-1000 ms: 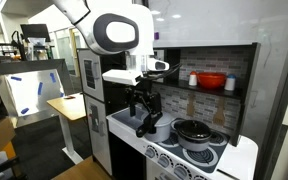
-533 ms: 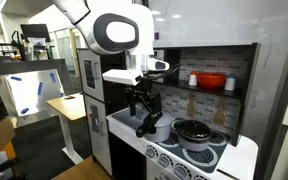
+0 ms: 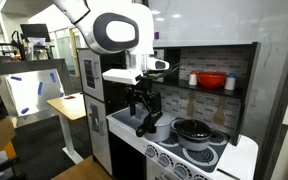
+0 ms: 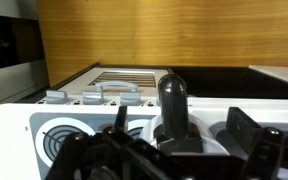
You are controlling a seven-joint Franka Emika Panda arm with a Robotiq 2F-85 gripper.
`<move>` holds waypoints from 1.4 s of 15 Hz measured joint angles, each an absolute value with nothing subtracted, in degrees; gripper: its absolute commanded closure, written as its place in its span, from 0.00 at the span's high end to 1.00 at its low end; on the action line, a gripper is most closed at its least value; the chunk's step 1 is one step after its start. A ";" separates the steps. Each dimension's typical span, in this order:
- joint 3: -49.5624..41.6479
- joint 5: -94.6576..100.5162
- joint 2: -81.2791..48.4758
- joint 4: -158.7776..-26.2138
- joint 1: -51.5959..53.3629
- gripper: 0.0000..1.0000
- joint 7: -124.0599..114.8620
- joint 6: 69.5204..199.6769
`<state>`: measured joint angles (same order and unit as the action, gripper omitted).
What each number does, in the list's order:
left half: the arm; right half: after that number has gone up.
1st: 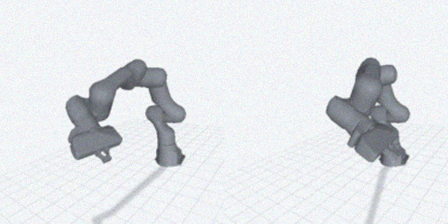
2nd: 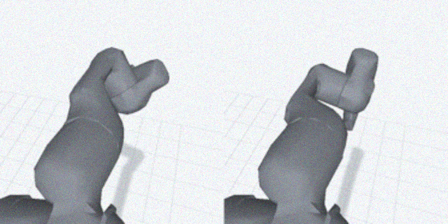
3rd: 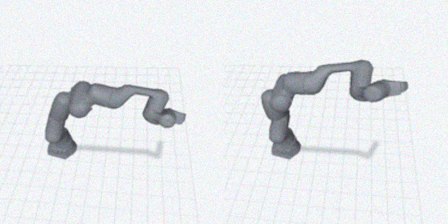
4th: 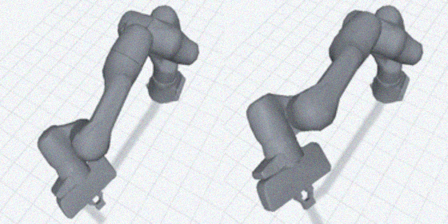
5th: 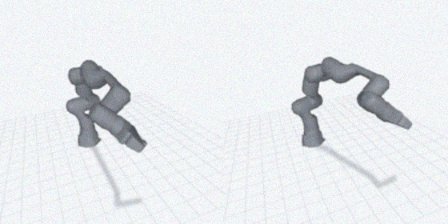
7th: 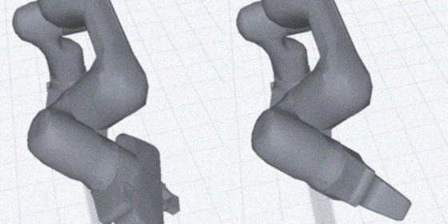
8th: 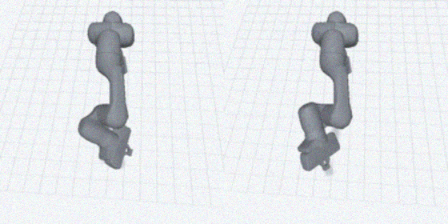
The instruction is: Put the grey pot inside the sink
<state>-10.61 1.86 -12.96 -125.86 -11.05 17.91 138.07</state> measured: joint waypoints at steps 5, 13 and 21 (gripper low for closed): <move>-10.61 1.86 -13.74 -125.88 -11.21 1.00 17.97 138.85; -10.49 1.76 -18.13 -125.16 -12.29 1.00 20.29 142.27; -9.08 1.76 -21.10 -123.77 -12.56 0.60 21.72 142.45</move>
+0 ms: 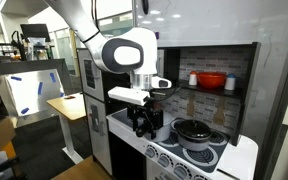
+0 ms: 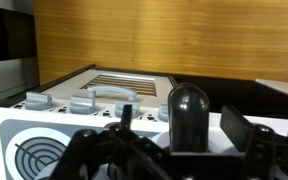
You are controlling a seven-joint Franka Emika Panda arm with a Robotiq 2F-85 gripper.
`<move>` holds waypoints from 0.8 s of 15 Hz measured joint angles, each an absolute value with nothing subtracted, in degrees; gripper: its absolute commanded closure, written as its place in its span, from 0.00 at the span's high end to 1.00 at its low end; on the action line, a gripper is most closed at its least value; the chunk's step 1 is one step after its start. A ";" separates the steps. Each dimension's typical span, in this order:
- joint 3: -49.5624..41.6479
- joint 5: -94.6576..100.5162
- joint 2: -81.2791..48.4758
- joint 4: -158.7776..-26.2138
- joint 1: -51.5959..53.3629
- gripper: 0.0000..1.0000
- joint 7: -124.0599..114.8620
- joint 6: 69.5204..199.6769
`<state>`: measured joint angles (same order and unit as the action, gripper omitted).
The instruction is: Put the grey pot inside the sink
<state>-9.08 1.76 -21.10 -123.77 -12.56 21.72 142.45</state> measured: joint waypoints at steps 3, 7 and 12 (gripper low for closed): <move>-8.94 1.74 -21.65 -123.58 -12.80 0.39 22.18 142.88; -8.48 1.46 -21.68 -123.58 -13.57 0.12 22.74 143.40; -7.86 1.12 -21.71 -123.60 -14.69 0.09 23.49 143.91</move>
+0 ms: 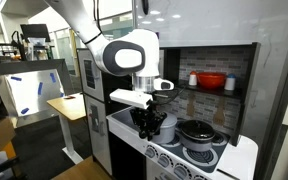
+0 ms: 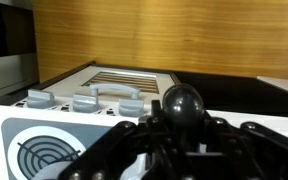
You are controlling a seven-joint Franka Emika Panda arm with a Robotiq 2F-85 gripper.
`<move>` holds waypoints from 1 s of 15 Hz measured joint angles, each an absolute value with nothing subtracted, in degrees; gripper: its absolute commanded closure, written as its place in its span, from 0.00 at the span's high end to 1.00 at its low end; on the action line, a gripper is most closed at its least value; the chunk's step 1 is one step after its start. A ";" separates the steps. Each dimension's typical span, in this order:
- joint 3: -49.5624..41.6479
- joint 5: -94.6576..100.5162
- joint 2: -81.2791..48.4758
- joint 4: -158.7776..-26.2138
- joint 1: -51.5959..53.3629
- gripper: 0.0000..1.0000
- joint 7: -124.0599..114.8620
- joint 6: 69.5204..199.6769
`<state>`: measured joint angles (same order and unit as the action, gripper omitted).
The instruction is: Put the grey pot inside the sink
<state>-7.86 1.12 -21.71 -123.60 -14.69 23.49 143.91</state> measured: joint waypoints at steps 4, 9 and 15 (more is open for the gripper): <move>-7.57 1.12 -21.71 -123.63 -14.85 0.09 23.55 144.06; -6.12 1.26 -21.70 -123.67 -14.67 0.09 23.56 144.36; -4.74 3.56 -21.39 -123.71 -12.86 0.09 23.55 144.51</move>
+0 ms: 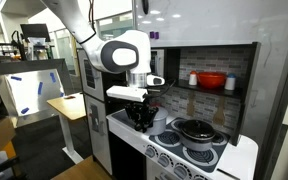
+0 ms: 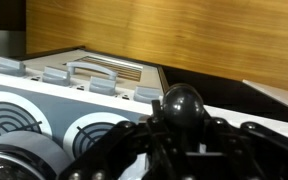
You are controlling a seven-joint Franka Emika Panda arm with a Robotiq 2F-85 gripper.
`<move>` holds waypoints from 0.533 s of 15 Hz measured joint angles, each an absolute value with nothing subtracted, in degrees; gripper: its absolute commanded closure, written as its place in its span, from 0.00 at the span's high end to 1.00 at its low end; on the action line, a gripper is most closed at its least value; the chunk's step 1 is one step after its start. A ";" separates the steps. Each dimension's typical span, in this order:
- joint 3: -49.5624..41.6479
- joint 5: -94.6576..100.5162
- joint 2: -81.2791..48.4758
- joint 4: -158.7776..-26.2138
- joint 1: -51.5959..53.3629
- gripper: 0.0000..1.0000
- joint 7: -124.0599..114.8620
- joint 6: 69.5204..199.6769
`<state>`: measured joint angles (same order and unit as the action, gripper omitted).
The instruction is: Put the grey pot inside the sink
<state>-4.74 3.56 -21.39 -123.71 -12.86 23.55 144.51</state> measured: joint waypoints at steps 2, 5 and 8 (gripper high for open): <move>-4.61 4.77 -21.30 -123.71 -11.97 0.09 23.55 144.51; -4.46 6.93 -21.14 -123.75 -10.35 0.09 23.47 144.53; -4.15 8.55 -20.90 -123.94 -9.01 0.09 23.45 144.59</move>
<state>-4.15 8.55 -20.90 -123.94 -9.01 23.45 144.59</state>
